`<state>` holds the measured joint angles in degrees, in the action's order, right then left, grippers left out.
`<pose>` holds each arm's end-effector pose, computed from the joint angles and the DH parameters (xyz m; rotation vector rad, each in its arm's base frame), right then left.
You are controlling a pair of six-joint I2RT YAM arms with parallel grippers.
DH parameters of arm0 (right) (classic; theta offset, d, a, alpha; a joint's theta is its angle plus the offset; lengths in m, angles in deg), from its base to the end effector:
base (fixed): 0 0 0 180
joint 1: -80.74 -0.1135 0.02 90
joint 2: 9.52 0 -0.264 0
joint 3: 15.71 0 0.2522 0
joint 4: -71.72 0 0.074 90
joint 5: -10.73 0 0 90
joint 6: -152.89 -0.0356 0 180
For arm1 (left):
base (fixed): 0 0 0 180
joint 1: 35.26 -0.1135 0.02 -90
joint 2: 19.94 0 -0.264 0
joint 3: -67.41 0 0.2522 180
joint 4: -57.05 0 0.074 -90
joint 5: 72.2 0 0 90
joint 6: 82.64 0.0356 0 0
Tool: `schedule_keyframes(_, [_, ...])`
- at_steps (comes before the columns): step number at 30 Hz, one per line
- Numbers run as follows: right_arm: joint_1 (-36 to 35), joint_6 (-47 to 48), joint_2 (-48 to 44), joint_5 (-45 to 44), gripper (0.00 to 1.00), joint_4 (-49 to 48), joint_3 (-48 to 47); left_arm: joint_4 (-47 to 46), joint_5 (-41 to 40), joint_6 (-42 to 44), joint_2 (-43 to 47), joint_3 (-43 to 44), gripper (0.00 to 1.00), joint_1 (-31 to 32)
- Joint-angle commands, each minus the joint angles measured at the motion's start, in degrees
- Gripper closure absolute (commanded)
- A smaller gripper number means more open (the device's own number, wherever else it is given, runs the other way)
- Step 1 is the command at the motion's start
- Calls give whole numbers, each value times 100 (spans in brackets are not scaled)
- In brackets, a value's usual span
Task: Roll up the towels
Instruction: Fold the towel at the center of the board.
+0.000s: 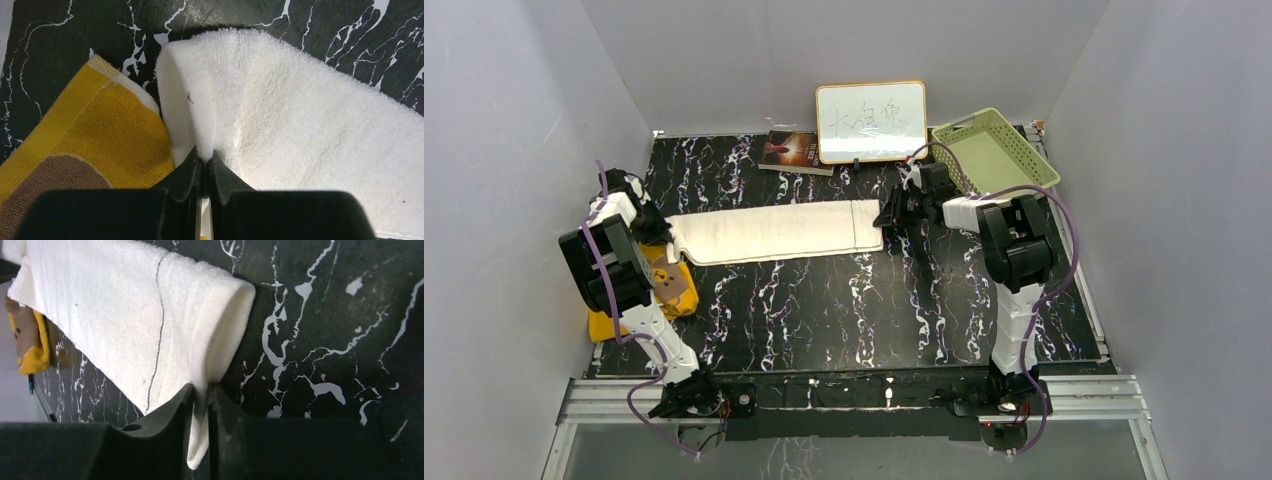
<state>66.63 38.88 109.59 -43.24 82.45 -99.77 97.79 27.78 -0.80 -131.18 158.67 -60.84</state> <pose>0.4086 0.1243 0.1257 -0.1091 2.4238 1.0585 0.3689 0.1697 0.1783 -0.7001 2.5137 -0.1219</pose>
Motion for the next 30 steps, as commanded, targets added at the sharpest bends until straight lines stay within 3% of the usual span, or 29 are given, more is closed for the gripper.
schedule_keyframes(1, [-110,140,275,-428,95,540,43,96,146,-77,204,-33,100,10])
schedule_keyframes(3, [-109,149,246,-566,100,613,48,97,121,-103,244,-24,97,10])
schedule_keyframes(7, [13,134,-207,-1570,100,845,204,69,121,-140,354,-27,65,10])
schedule_keyframes(10, [481,78,-641,-2141,100,1016,358,-13,322,-203,479,-77,52,10])
schedule_keyframes(11, [612,66,-772,-2302,100,1098,378,-55,427,-243,523,-103,40,8])
schedule_keyframes(12, [831,57,-901,-2473,100,1189,391,-106,535,-277,554,-125,7,9])
schedule_keyframes(13, [973,55,-1026,-2666,100,1272,408,-138,646,-318,578,-136,2,10])
schedule_keyframes(17, [1200,53,-1437,-3785,100,1638,265,-278,912,-439,627,-160,2,120])
schedule_keyframes(22, [1096,115,-1696,-4497,100,2354,-364,-336,945,-499,587,-194,2,320])
schedule_keyframes(30, [-204,-32,-1683,-5472,100,3667,-1906,-658,1120,-649,685,-574,2,671])
